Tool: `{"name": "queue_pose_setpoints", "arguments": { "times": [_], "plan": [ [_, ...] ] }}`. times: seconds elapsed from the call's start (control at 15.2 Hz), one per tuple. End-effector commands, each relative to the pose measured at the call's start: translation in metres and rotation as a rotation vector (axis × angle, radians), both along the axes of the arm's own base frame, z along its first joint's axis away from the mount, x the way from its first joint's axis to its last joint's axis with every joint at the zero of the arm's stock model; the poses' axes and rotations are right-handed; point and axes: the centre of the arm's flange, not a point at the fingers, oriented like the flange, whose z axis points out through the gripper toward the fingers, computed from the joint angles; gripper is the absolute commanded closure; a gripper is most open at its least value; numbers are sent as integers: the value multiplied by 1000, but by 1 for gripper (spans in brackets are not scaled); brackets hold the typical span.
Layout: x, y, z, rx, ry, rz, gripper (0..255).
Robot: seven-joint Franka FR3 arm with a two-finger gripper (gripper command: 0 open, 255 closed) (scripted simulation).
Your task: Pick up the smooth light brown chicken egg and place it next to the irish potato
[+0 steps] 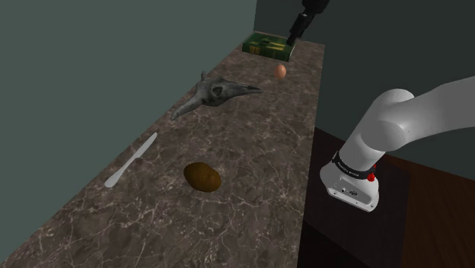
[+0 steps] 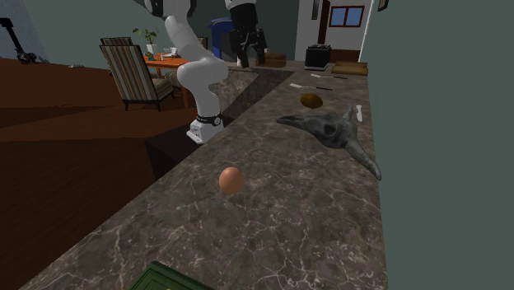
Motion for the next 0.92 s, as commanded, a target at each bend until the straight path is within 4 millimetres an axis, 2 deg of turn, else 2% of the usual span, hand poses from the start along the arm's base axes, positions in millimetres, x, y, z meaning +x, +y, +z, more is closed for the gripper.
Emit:
{"name": "queue_pose_setpoints", "arguments": {
  "times": [0.0, 0.86],
  "plan": [
    [4, -17, -20, -5, -8, 3, 0],
    [44, -135, -134, -34, -51, 14, 0]
  ]
}}
